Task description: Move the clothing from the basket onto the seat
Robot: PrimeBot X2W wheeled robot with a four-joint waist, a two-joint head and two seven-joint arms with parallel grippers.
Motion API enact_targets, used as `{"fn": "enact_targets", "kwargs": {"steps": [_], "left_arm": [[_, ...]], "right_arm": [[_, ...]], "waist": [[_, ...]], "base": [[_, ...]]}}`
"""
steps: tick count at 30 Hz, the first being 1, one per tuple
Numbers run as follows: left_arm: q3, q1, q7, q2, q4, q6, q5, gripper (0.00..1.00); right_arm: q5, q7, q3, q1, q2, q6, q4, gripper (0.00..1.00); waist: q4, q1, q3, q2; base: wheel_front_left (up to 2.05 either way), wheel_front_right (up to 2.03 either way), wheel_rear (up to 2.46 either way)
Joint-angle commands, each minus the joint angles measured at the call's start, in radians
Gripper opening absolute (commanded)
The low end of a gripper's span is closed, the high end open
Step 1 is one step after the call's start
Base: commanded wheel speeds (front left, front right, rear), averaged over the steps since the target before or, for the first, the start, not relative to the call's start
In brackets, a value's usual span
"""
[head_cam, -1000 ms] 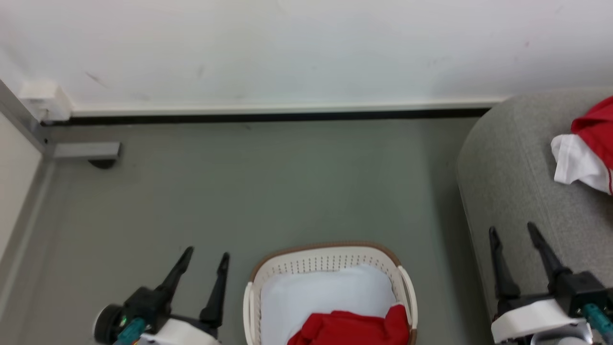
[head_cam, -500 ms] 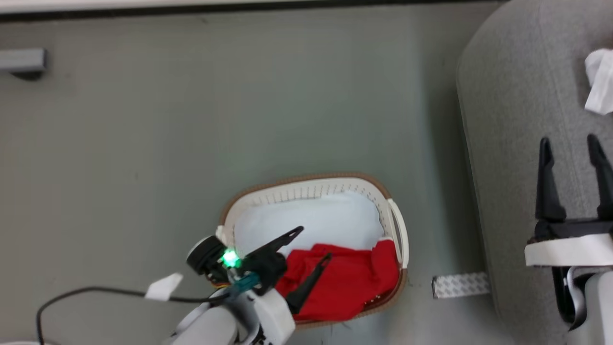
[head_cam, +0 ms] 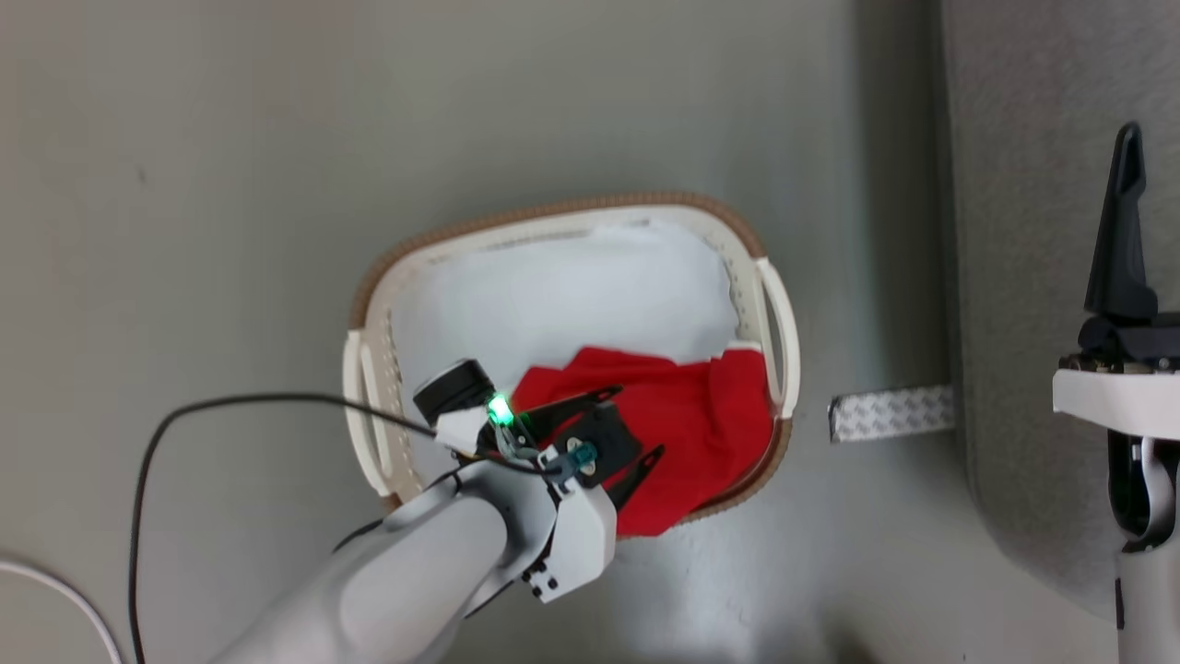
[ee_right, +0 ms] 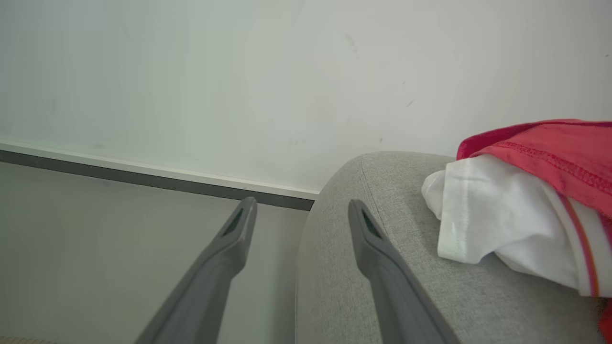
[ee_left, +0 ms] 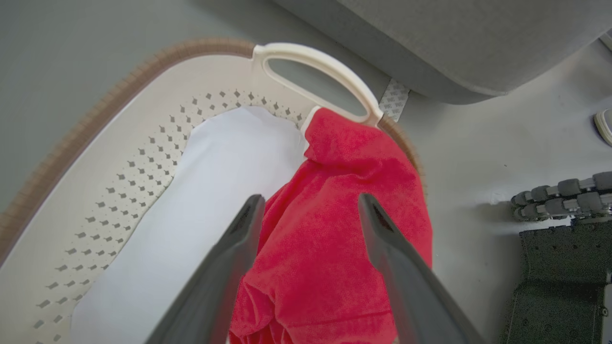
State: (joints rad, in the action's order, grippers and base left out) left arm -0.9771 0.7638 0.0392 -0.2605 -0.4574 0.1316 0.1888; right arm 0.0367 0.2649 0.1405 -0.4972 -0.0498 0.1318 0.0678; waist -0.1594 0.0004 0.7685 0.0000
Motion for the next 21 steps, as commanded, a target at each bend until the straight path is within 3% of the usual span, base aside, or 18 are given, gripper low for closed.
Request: {"fn": "enact_targets", "kwargs": {"steps": [1, 8, 19, 20, 21], "left_arm": [[-0.010, 0.022, 0.011, -0.005, -0.014, -0.002, 0.011, 1.00], [-0.112, 0.135, 0.099, -0.015, -0.117, -0.002, 0.060, 1.00], [-0.138, 0.231, 0.100, 0.023, -0.246, -0.012, 0.037, 1.00], [-0.144, 0.236, 0.100, 0.028, -0.261, -0.011, 0.033, 0.60], [-0.148, 0.239, 0.099, 0.035, -0.274, -0.011, 0.030, 0.27]], "right_arm": [[-0.007, -0.001, -0.001, -0.019, -0.001, -0.002, -0.007, 1.00], [-0.014, -0.001, -0.016, -0.050, -0.002, -0.002, -0.048, 1.00], [-0.025, -0.001, -0.022, -0.059, -0.002, -0.002, -0.093, 1.00], [-0.026, -0.001, -0.020, -0.057, -0.001, -0.002, -0.094, 1.00], [-0.026, -0.001, -0.019, -0.055, -0.002, -0.002, -0.096, 1.00]], "waist": [[-0.008, -0.0004, 0.079, 0.0000], [-0.008, -0.0004, 0.165, 0.0000], [-0.019, -0.0004, 0.237, 0.0000], [-0.020, -0.0004, 0.240, 0.0000], [-0.021, -0.0004, 0.242, 0.0000]], "base": [[0.00, 0.00, 0.00], [0.00, 0.00, 0.00], [0.00, 0.00, 0.00], [0.00, 0.00, 0.00], [0.00, 0.00, 0.00]]}}
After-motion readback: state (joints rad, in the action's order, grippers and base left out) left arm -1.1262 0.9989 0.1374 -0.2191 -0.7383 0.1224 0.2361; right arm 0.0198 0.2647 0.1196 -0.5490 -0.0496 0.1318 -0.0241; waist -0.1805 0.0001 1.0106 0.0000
